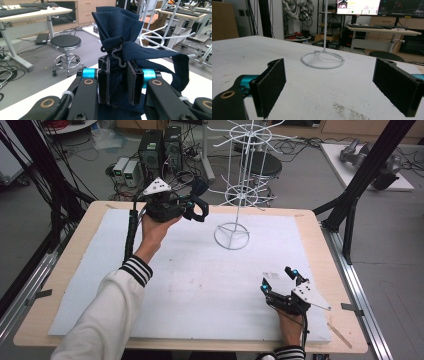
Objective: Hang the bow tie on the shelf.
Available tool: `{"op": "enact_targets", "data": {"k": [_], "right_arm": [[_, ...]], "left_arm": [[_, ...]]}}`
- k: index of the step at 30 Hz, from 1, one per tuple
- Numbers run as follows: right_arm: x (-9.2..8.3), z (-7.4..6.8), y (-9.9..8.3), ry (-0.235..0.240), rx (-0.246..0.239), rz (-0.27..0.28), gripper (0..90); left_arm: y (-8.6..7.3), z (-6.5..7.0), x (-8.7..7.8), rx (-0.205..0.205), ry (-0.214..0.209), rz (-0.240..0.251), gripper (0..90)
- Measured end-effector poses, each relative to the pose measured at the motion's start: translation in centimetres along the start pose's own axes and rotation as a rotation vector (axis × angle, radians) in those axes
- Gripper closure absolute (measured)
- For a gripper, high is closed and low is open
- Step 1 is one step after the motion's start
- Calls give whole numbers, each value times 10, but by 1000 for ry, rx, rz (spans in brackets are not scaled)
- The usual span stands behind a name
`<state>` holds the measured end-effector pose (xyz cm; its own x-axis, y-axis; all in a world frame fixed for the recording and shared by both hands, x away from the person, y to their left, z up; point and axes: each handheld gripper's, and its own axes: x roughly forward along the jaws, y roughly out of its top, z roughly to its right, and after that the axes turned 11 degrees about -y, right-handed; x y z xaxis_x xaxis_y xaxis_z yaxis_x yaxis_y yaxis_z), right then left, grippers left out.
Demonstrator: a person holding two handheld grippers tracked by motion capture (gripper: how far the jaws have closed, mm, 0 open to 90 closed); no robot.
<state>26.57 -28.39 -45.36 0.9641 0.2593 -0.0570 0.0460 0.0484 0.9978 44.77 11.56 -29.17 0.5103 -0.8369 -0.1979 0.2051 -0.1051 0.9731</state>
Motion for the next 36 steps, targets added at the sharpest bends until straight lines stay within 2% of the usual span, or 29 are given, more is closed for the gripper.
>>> {"op": "enact_targets", "data": {"k": [19,36], "right_arm": [[0,1,0,2,0,0,105],[0,1,0,0,2,0,105]], "left_arm": [[10,4,32,-1,-26,8,749],[6,3,41,-10,-22,-4,749]]}}
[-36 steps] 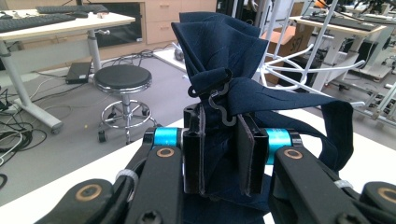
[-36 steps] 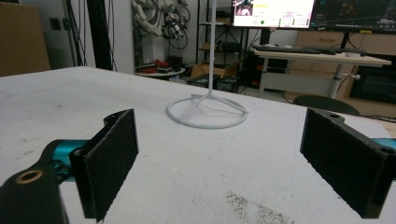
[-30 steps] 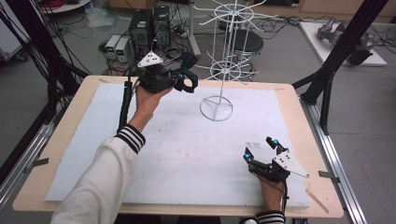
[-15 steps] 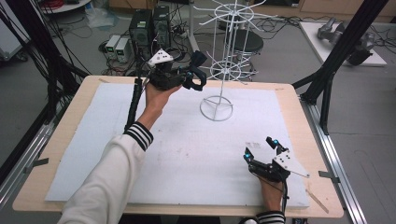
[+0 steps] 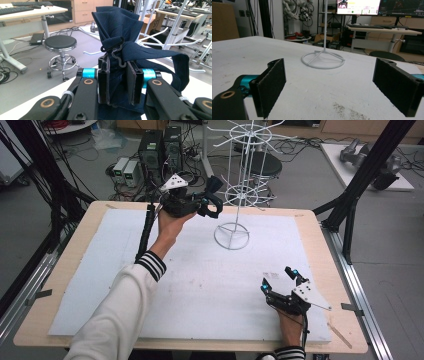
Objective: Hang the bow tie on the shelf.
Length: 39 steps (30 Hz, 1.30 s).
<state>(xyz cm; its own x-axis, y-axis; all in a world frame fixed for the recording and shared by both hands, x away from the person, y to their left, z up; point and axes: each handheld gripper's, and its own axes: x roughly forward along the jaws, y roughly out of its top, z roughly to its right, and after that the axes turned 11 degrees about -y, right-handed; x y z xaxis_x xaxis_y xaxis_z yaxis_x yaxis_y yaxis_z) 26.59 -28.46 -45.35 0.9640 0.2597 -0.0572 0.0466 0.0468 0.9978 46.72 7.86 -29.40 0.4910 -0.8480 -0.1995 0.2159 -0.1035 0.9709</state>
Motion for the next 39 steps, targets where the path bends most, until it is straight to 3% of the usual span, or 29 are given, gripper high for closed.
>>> {"op": "enact_targets", "data": {"k": [14,39], "right_arm": [[0,0,0,-1,3,1,105],[0,0,0,2,0,1,105]], "left_arm": [[-7,3,10,15,9,-38,748],[-21,5,12,17,19,-55,747]]}}
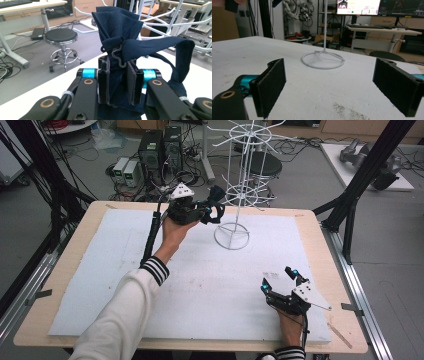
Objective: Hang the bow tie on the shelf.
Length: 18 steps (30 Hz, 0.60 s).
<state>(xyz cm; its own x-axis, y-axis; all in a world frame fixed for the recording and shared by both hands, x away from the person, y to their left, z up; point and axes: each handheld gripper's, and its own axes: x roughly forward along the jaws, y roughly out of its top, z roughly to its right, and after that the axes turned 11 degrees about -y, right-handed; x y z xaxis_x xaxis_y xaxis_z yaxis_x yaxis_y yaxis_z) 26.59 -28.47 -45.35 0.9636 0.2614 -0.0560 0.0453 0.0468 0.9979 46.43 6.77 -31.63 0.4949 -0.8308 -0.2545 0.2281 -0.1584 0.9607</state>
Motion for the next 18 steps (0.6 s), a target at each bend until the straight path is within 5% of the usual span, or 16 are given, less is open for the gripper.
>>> {"op": "enact_targets", "data": {"k": [18], "right_arm": [[0,0,0,-2,2,2,105]], "left_arm": [[-7,0,8,-7,29,-31,746]]}}
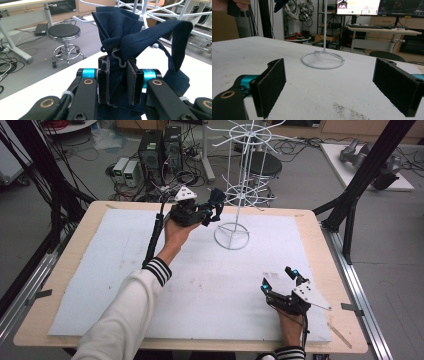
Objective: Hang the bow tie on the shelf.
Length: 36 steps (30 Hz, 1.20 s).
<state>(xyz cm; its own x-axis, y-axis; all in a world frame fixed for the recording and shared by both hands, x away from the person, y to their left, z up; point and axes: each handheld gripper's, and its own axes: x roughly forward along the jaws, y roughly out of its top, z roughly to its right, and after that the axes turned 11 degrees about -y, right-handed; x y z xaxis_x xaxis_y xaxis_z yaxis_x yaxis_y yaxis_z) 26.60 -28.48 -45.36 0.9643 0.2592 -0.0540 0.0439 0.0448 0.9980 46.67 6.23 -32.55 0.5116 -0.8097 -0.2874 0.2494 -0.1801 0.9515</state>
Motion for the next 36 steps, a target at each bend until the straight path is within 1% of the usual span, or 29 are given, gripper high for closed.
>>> {"op": "enact_targets", "data": {"k": [7,9,10,15,17,21,22,27,28,29,30,31,32,33,34,35,36], "right_arm": [[0,0,0,-1,2,-1,105],[0,0,0,0,2,-1,105],[0,1,0,0,3,1,105],[0,0,0,1,4,-1,105],[0,0,0,1,1,0,105],[0,0,0,1,2,1,105],[0,0,0,2,4,1,105],[0,0,0,1,4,0,105],[0,0,0,1,3,0,105],[0,0,0,1,3,0,105],[0,0,0,2,3,0,105],[0,0,0,2,3,0,105],[0,0,0,2,4,-1,105],[0,0,0,2,4,-1,105],[0,0,0,2,3,0,105],[0,0,0,2,3,0,105],[0,0,0,1,0,2,105]], "left_arm": [[-3,3,7,12,11,-20,745],[-4,3,8,11,10,-19,744],[-4,4,9,18,15,-28,743],[-4,5,9,12,11,-33,735],[-4,4,9,13,10,-40,708],[-4,3,8,1,12,-37,614],[-4,3,7,1,4,-37,588],[-3,2,6,-4,-5,-29,497],[-3,1,6,-12,-10,-29,462],[-4,1,6,-16,-18,-35,462],[-5,0,5,-8,-10,-43,404],[-5,0,5,-8,-10,-43,390],[-5,-1,1,-7,-10,-27,372],[-5,-1,1,-7,-10,-27,349],[-6,-1,-1,-5,-12,-13,322],[-6,-2,-5,3,-15,-1,322],[-8,-2,-11,16,-24,31,294]]}}
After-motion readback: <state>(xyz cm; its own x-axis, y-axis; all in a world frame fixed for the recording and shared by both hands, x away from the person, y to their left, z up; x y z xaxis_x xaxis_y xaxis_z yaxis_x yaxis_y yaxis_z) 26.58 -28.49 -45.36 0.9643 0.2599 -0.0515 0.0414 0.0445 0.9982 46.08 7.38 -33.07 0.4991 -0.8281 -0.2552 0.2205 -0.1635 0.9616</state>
